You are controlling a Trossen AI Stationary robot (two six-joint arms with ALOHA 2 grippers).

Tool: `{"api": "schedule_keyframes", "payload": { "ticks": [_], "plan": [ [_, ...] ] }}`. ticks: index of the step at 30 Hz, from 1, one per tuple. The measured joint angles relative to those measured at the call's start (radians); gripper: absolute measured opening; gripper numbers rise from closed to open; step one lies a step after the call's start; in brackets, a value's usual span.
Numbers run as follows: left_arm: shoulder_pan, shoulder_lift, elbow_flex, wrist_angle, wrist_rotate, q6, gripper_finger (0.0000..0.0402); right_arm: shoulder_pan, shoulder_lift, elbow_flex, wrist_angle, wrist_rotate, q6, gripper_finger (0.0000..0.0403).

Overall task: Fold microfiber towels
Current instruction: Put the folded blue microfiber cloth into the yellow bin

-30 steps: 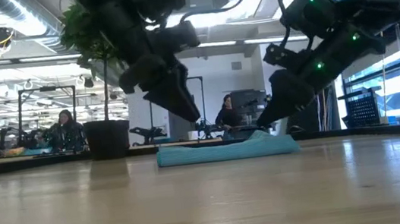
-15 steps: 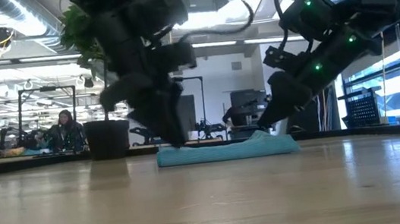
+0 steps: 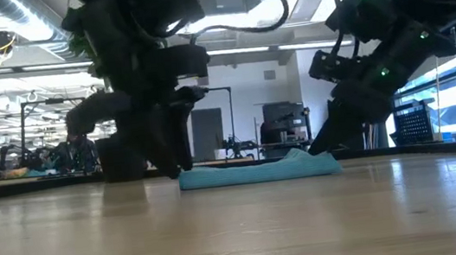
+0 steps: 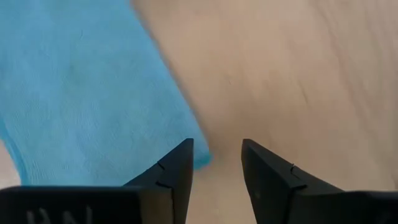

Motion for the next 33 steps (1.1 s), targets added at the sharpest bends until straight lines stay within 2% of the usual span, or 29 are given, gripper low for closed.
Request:
{"api": "schedule_keyframes", "payload": {
  "ticks": [6, 12, 18, 24, 33],
  "plan": [
    [-0.03, 0.01, 0.0, 0.034, -0.117, 0.0, 0.0166, 0.011, 0.0, 0.0, -0.003, 0.001, 0.003, 0.0169],
    [-0.03, 0.019, 0.001, 0.044, -0.141, -0.036, 0.0224, 0.011, 0.0, 0.0, -0.003, 0.001, 0.007, 0.0169],
    [-0.032, 0.078, 0.004, 0.072, -0.17, -0.075, 0.0259, 0.011, 0.0, 0.0, 0.0, 0.002, 0.024, 0.0169],
    [-0.035, 0.107, 0.006, 0.097, -0.278, -0.09, 0.0265, 0.011, 0.0, 0.0, 0.004, 0.002, 0.026, 0.0169],
    [-0.035, 0.142, 0.008, 0.096, -0.319, -0.101, 0.0245, 0.011, 0.0, 0.0, 0.006, 0.002, 0.025, 0.0169]
  ]
}}
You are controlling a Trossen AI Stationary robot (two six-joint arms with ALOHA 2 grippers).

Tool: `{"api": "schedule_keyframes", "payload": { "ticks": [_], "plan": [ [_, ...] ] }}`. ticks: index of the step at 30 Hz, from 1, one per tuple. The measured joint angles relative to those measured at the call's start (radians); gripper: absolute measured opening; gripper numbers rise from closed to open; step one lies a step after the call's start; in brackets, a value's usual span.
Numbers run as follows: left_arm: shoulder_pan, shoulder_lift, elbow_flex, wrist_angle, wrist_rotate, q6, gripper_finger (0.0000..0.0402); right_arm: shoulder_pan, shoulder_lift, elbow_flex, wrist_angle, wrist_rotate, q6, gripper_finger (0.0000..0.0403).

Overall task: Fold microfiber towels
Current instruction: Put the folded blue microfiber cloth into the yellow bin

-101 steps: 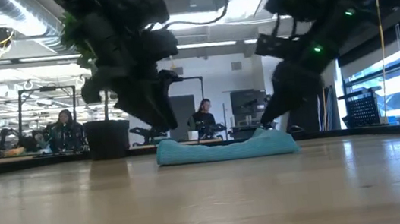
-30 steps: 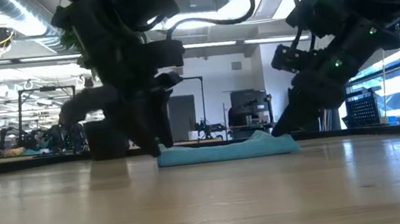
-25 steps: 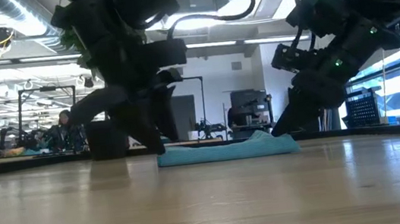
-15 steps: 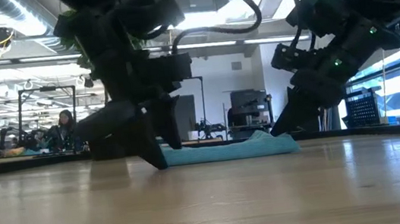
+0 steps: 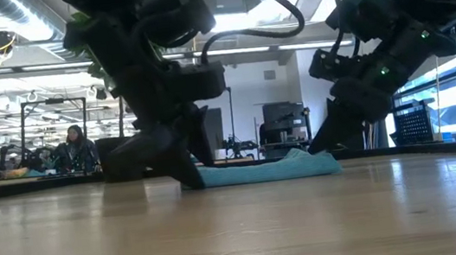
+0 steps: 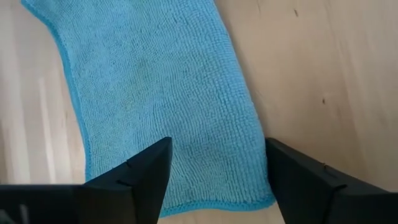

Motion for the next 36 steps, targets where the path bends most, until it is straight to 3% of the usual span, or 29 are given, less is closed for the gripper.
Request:
{"api": "schedule_keyframes", "payload": {
  "ticks": [6, 11, 17, 23, 26, 31, 36],
  "plan": [
    [0.001, 0.013, 0.002, 0.003, 0.001, -0.038, 0.0226, 0.035, 0.0, 0.0, 0.022, 0.003, 0.001, 0.0169],
    [0.004, 0.014, 0.001, 0.002, 0.029, -0.056, 0.0186, 0.077, 0.0, 0.0, 0.036, 0.003, -0.047, 0.0169],
    [0.009, 0.014, 0.001, 0.001, 0.077, -0.073, 0.0115, 0.143, 0.0, 0.0, 0.05, 0.002, -0.173, 0.017],
    [0.008, 0.018, 0.0, 0.003, 0.094, -0.062, 0.0016, 0.203, 0.0, 0.0, 0.051, 0.002, -0.264, 0.0191],
    [0.008, 0.018, 0.0, 0.003, 0.093, -0.057, 0.0007, 0.225, 0.0, 0.0, 0.051, 0.004, -0.314, 0.0217],
    [0.008, 0.016, -0.001, 0.003, 0.092, -0.055, 0.0002, 0.241, 0.014, 0.0, 0.06, 0.121, -0.404, 0.0259],
    [0.003, 0.01, 0.01, -0.013, 0.103, -0.055, 0.0001, 0.239, 0.076, 0.001, 0.076, 0.131, -0.473, 0.0273]
  ]
}}
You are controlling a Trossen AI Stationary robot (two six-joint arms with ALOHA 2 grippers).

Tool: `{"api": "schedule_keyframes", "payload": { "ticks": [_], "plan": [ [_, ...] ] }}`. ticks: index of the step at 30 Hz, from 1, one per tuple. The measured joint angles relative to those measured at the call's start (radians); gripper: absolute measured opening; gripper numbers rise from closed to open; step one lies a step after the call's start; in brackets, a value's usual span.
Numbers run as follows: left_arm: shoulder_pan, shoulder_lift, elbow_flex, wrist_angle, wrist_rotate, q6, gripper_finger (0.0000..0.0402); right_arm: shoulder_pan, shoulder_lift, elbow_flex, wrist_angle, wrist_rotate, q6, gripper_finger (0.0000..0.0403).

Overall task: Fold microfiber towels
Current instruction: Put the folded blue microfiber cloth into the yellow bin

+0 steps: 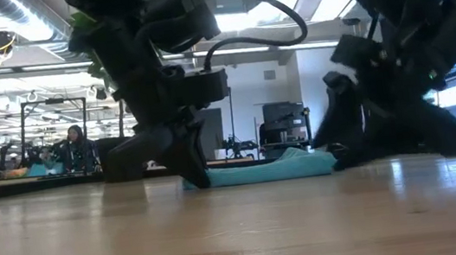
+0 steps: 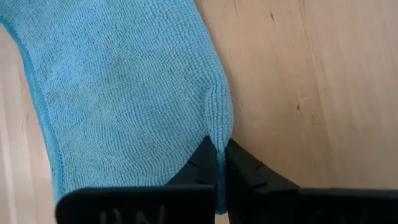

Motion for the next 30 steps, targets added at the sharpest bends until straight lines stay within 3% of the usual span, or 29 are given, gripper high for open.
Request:
{"api": "schedule_keyframes", "payload": {
  "ticks": [13, 22, 27, 30],
  "plan": [
    [-0.003, -0.1, 0.004, -0.104, 0.106, -0.029, 0.0, 0.018, 0.074, 0.009, 0.077, 0.108, -0.091, 0.0272],
    [-0.044, -0.259, 0.007, -0.212, 0.162, -0.093, 0.0, 0.103, 0.073, 0.098, 0.081, 0.303, -0.109, 0.0272],
    [-0.061, -0.361, 0.009, -0.273, 0.159, -0.156, 0.0, 0.136, 0.073, 0.166, 0.081, 0.296, -0.061, 0.0272],
    [-0.07, -0.399, 0.009, -0.28, 0.157, -0.17, 0.0, 0.138, 0.073, 0.211, 0.082, 0.194, 0.057, 0.0272]
  ]
}}
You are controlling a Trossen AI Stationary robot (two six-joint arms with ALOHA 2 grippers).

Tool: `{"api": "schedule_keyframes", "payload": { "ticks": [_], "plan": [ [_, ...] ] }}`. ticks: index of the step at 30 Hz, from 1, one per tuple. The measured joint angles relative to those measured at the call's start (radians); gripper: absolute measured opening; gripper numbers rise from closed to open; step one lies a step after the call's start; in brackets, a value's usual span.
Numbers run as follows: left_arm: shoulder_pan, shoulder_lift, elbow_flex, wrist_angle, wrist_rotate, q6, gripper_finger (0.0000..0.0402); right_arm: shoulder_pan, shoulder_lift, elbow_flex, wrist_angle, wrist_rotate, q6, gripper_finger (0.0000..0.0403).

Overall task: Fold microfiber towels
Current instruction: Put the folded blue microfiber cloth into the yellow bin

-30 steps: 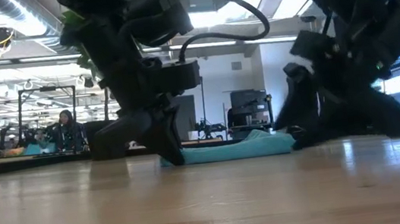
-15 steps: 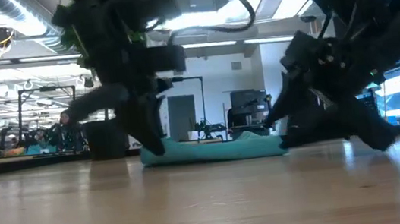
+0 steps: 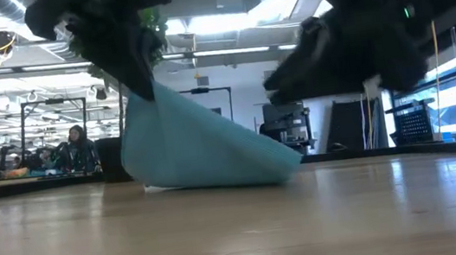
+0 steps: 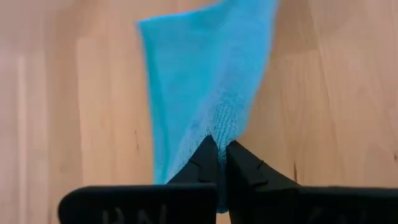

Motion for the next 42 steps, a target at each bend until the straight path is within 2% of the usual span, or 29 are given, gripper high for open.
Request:
{"api": "schedule_keyframes", "payload": {
  "ticks": [4, 16, 19, 23, 25, 28, 35, 42],
  "plan": [
    [-0.005, -0.009, 0.0, -0.001, -0.021, -0.011, 0.0, 0.004, 0.025, 0.052, 0.002, -0.069, 0.126, 0.0272],
    [-0.004, -0.005, 0.001, -0.017, -0.036, -0.022, 0.0, 0.019, 0.294, 0.293, -0.035, -0.028, 0.263, 0.0272],
    [-0.005, -0.005, 0.001, -0.026, -0.039, -0.027, 0.0, 0.03, 0.334, 0.358, -0.159, 0.047, 0.293, 0.0272],
    [-0.005, -0.005, 0.001, -0.036, -0.039, -0.037, 0.0, 0.052, 0.338, 0.423, -0.409, 0.17, 0.375, 0.0272],
    [-0.005, -0.005, 0.001, -0.039, -0.039, -0.041, 0.0, 0.066, 0.339, 0.448, -0.528, 0.192, 0.421, 0.0271],
    [-0.005, -0.005, 0.001, -0.043, -0.04, -0.041, 0.0, 0.086, 0.339, 0.467, -0.606, 0.185, 0.483, 0.0267],
    [-0.005, -0.006, 0.001, -0.043, -0.043, -0.041, 0.0, 0.096, 0.339, 0.467, -0.628, 0.165, 0.5, 0.0215],
    [-0.006, -0.006, 0.001, -0.044, -0.024, -0.041, 0.0, 0.061, 0.339, 0.466, -0.694, 0.133, 0.511, 0.0157]
  ]
}}
